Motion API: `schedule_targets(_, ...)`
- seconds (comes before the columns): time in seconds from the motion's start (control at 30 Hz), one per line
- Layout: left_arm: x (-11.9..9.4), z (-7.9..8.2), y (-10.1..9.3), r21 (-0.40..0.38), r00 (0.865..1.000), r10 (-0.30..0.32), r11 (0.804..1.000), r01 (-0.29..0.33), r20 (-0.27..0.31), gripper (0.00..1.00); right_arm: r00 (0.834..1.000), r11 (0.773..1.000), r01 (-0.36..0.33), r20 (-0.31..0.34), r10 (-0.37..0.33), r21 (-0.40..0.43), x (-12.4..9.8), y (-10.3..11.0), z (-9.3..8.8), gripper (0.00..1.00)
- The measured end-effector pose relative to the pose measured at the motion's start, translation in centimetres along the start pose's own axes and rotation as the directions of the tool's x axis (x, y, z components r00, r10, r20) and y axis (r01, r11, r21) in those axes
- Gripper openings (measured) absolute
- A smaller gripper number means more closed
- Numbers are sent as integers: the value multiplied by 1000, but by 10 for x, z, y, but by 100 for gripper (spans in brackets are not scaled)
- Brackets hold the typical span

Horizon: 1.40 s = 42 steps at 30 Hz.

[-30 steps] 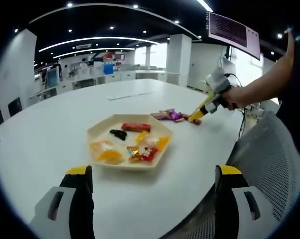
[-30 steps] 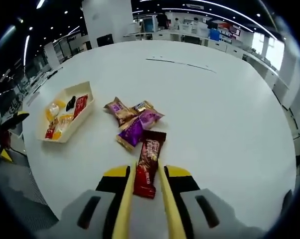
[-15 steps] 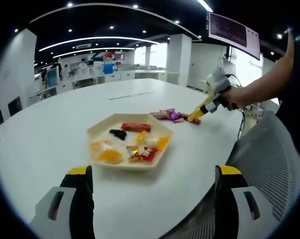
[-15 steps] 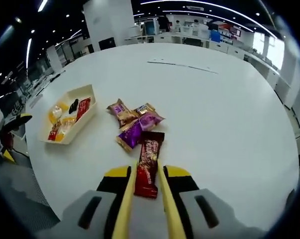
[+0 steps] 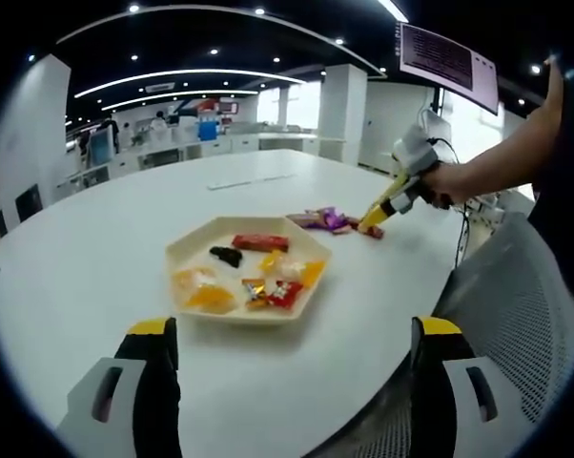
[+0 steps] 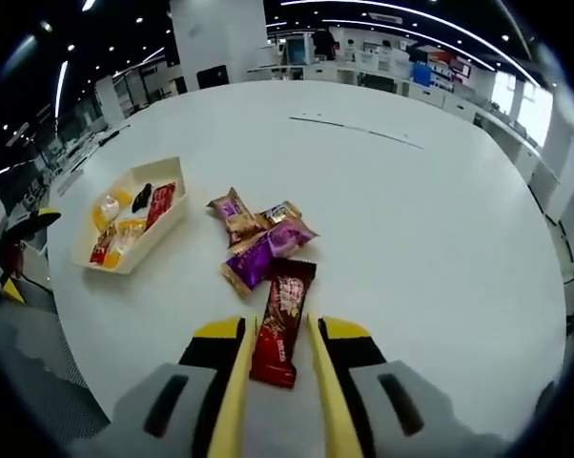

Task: Place the target food into the container with the food tongs after gripping and lifting it, then release it inside without dropping or visibly crushing the food.

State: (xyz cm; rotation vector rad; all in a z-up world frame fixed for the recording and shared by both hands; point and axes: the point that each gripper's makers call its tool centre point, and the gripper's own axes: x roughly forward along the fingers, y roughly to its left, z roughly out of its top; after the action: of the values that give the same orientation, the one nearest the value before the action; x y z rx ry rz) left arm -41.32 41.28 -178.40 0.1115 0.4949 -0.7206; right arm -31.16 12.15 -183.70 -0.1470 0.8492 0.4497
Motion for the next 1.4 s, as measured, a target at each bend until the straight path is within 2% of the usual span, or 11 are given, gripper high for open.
schedule_targets(0.13, 0, 0, 0, 1, 1000, 1, 1000, -1, -2, 98, 1000, 1000, 11, 16, -11, 0, -1, -1, 0, 28)
schedule_targets(0.2, 0, -1, 0, 2, 1000, 1, 1000, -1, -3, 98, 999, 999, 22, 41, -20, -32, -1, -2, 2, 28)
schedule_targets(0.33, 0, -1, 0, 2, 1000, 0, 1000, 0, -7, 98, 999, 999, 9, 52, -7, -42, -1, 1, 4, 27)
schedule_targets(0.53, 0, -2, -1, 2, 1000, -2, 1000, 2, -11, 98, 1000, 1000, 8, 10, -8, 13, 0, -2, 0, 25)
schedule_targets(0.73, 0, -2, -1, 4, 1000, -4, 1000, 4, -13, 98, 999, 999, 21, -37, -23, -48, 1, 2, 0, 23)
schedule_targets(0.9, 0, -2, -1, 7, 1000, -4, 1000, 4, -12, 98, 998, 999, 12, -54, -15, -44, -1, 0, -1, 22)
schedule_targets(1.13, 0, 0, -1, 6, 1000, -2, 1000, 2, -6, 98, 999, 999, 14, -44, -15, -29, -9, -4, 4, 23)
schedule_targets(1.4, 0, 0, 1, 5, 1000, 5, 1000, -5, -2, 98, 1000, 1000, 2, -14, -2, -18, -22, -5, 20, 23)
